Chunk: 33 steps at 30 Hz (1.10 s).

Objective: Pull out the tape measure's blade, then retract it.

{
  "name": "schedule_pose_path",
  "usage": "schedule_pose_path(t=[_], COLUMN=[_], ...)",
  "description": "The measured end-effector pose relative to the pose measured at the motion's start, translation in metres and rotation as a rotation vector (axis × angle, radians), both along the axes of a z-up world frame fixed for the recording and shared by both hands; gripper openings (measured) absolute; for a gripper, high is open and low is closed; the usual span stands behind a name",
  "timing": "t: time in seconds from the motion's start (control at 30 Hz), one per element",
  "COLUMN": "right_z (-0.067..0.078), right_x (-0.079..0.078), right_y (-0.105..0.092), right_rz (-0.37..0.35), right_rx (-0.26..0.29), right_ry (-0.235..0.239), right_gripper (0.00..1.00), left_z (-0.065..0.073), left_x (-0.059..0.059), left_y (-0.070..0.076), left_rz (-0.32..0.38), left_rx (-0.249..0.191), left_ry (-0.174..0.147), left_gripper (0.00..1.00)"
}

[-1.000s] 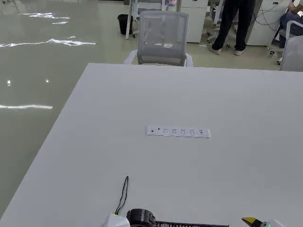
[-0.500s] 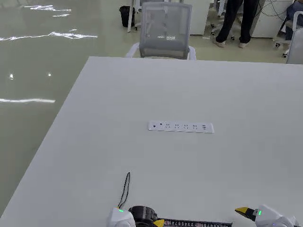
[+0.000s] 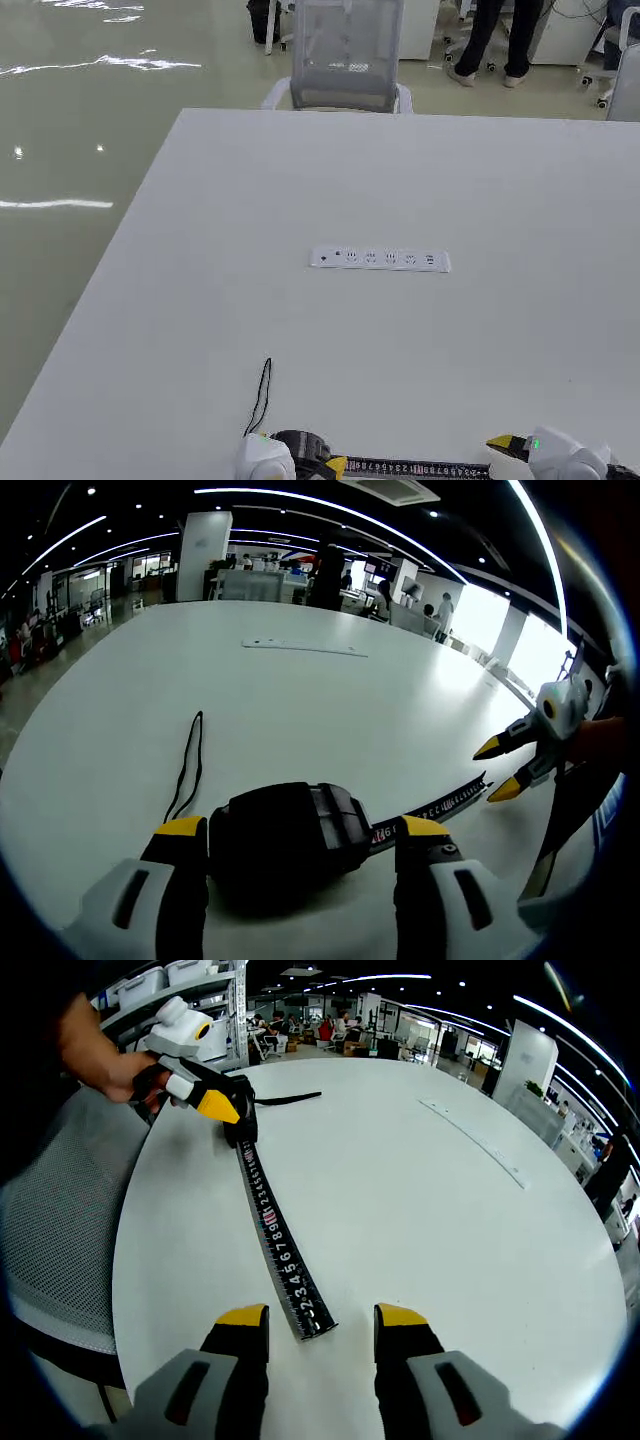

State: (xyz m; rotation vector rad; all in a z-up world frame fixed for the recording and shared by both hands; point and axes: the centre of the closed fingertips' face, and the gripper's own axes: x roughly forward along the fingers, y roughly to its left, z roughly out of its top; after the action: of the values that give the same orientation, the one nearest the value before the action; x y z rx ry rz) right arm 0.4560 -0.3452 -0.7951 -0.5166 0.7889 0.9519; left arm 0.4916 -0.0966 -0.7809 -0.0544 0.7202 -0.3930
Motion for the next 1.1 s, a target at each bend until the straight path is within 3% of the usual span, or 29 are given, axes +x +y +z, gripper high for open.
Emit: schedule_pose_path(t=[0.6,0.87,1.1], right_z=[-0.016,-0.015,-0.015], right_x=[-0.006,-0.006,-0.006], right_y=[0.001,0.002,0.001], right_rz=[0.071,0.098,0.084], right_rx=[-0.052,-0.074,-0.077], right_ry=[0.060,0.072,0.096], right_gripper=[0.20,0.17,0.16], left_z=[-0.004,-0.005,-0.004], left_x=[0.002,0.002,0.003], left_y=[0.000,0.004,0.002], left_rz=[0.010,0.010,0.034], left_rx=[0.021,0.042,0.033], left_ry=[-0.001,0.001,0.001], left_gripper=[0.72,0.67,0.69])
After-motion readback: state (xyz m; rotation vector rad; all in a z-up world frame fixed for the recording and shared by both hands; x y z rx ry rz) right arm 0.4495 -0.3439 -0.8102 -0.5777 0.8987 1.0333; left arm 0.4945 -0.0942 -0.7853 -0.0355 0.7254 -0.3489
